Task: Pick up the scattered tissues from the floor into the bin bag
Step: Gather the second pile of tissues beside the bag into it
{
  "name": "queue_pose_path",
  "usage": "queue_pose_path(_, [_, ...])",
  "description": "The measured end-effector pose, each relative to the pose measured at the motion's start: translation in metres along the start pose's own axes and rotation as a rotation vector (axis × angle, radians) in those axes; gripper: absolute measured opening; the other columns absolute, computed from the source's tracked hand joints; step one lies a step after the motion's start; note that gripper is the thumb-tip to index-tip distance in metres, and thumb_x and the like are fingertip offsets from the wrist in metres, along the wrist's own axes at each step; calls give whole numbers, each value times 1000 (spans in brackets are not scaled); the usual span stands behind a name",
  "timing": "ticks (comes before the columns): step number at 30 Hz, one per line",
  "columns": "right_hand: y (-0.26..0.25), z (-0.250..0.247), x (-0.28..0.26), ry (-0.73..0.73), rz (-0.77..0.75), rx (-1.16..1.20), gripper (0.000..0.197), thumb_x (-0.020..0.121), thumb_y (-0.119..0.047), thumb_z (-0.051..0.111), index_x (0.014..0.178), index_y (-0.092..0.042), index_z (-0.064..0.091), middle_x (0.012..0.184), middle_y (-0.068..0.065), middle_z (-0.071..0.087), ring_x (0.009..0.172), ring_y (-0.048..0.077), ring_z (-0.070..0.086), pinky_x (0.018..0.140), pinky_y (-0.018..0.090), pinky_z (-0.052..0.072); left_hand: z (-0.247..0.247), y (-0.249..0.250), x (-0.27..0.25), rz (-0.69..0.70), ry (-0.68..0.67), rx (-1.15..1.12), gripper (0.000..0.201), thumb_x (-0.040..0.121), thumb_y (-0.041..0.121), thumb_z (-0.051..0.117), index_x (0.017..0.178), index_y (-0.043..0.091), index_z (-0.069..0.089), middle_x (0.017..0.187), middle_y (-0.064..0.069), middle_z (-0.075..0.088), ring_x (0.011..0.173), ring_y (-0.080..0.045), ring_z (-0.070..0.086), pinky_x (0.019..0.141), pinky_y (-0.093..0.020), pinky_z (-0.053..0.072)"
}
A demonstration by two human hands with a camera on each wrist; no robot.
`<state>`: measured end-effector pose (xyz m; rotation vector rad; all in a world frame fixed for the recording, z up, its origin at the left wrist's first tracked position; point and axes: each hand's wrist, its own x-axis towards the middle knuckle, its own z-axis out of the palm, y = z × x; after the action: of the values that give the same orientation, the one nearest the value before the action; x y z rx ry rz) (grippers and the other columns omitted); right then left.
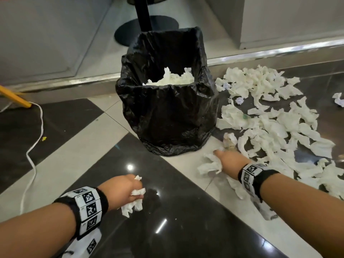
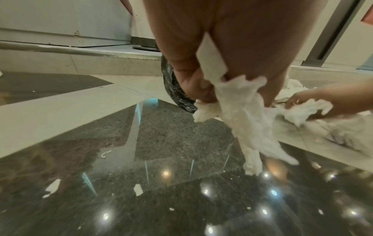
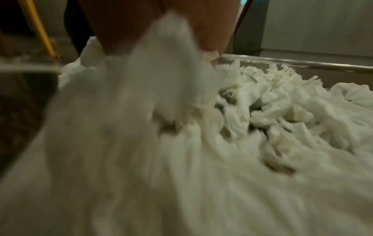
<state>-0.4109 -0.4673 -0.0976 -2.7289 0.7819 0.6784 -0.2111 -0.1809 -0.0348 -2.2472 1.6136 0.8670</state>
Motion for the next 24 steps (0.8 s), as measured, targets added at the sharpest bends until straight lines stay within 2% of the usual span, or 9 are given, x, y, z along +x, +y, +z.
queue_pose_path(3, [2,-42,-11,106,38,135,5,89,-22,50,87,-21,55,89,5,66,86,25,64,71,31,48,0,-11,4,1,41,-17,36,94,46,44,100,16,63,108,1,57,87,-8,55,56,-4,30])
queue_pose_path(4, [2,-61,-17,139,68,160,14,89,-30,55,78,-20,53,82,3,64,80,22,61,66,29,46,-1,-15,7,-1,62,-26,36,94,45,44,101,16,63,105,2,55,91,-9,53,61,-5,29])
queue_pose_path(7, [-7,-137,-51,292,125,288,27,79,-41,69,75,-16,60,70,0,61,62,18,55,48,23,38,-6,-28,19,-30,133,-37,35,94,44,46,107,15,61,97,4,45,88,-12,50,74,-14,29])
queue_pose_path(10, [-27,-221,-91,501,98,566,24,74,-37,76,76,-17,63,67,5,63,45,11,49,34,19,37,-12,-41,31,-83,164,-78,34,91,45,49,107,18,62,103,-4,55,101,-23,58,84,-27,41])
queue_pose_path(14, [-69,-303,-117,881,-73,633,28,85,-43,62,99,-19,65,93,3,69,75,20,65,61,35,53,-17,-54,42,-129,225,-171,33,90,46,50,103,18,62,97,0,51,101,-23,59,86,-30,46])
queue_pose_path(16, [-91,-333,-104,1014,-121,698,31,89,-44,57,103,-18,62,89,-3,66,72,10,65,61,24,56,-19,-59,45,-144,266,-232,34,90,45,51,101,14,62,105,-4,58,99,-23,60,86,-28,47])
queue_pose_path(19, [-126,-368,-62,1176,-161,653,29,89,-42,56,103,-17,61,86,-11,62,61,-7,54,50,3,39,-20,-68,46,-160,334,-373,27,89,44,54,88,18,60,100,-3,58,93,-21,61,81,-26,47])
queue_pose_path(21, [-140,-374,-22,1192,-162,512,23,86,-37,58,98,-18,59,88,-10,59,73,1,54,59,4,40,-24,-73,41,-159,375,-474,19,86,44,58,77,29,52,96,-1,57,90,-18,60,81,-27,46])
queue_pose_path(24, [-148,-349,43,929,-79,417,45,78,-42,67,112,-15,54,116,8,56,103,24,57,90,35,50,-35,-80,29,-170,484,-686,28,79,44,68,67,27,50,85,-2,58,71,-14,57,71,-31,50])
